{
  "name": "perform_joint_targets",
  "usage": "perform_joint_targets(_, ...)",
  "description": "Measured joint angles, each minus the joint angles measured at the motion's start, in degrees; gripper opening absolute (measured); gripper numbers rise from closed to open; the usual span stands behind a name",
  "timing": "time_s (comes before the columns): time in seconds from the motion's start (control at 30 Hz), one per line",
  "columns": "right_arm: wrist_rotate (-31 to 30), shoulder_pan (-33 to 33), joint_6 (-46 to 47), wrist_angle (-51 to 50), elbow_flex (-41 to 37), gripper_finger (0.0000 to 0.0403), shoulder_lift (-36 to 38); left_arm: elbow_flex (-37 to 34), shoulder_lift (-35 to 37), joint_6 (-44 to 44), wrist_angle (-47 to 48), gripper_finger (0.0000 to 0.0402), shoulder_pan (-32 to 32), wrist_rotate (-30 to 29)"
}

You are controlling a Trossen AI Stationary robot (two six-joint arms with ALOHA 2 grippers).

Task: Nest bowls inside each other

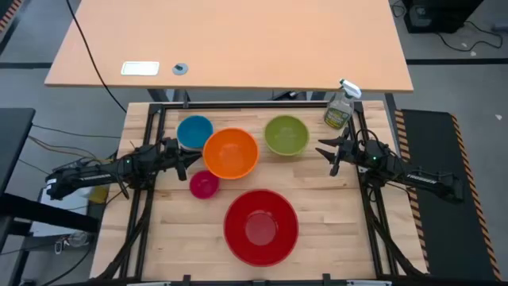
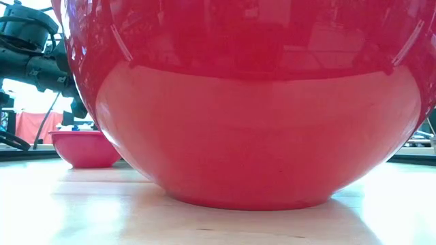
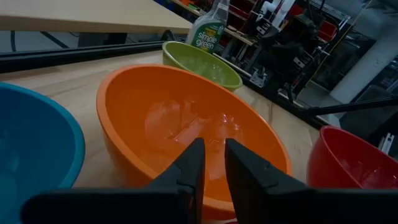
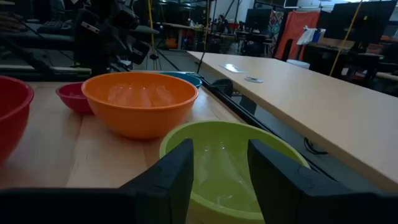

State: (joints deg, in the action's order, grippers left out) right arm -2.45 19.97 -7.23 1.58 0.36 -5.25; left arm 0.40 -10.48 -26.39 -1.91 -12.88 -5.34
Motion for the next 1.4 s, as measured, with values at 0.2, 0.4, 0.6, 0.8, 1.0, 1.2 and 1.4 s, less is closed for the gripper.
perform_joint_targets(0.2,-0.01,0.00,-0.01,-0.02,0.02,0.0159,0.00,0.00,-0.01,0.00,0.00,0.0064,0.00,0.01)
perform_joint_targets(0.4,0.00,0.02,0.00,0.00,0.02,0.0159,0.00,0.00,0.00,0.02,0.00,0.0064,-0.02,0.01)
perform_joint_targets(0.6,0.01,0.00,-0.01,0.00,0.00,0.0159,0.00,-0.01,-0.01,0.01,0.00,0.0064,0.00,0.01)
perform_joint_targets(0.8,-0.01,0.00,-0.01,0.00,0.01,0.0159,0.01,0.00,0.00,0.02,0.00,0.0064,0.00,-0.01)
perform_joint_targets(1.0,0.00,0.01,-0.01,-0.01,0.02,0.0159,0.01,0.00,-0.01,0.02,0.00,0.0064,0.00,0.01)
perform_joint_targets(1.2,-0.61,0.02,0.62,2.11,0.01,0.0159,-0.01,0.00,-0.02,0.05,-0.48,0.0064,0.00,0.01)
perform_joint_targets(1.4,-2.66,0.02,11.87,16.39,0.02,0.0159,0.01,0.00,-0.02,-10.04,-8.33,0.0064,-0.02,-0.01)
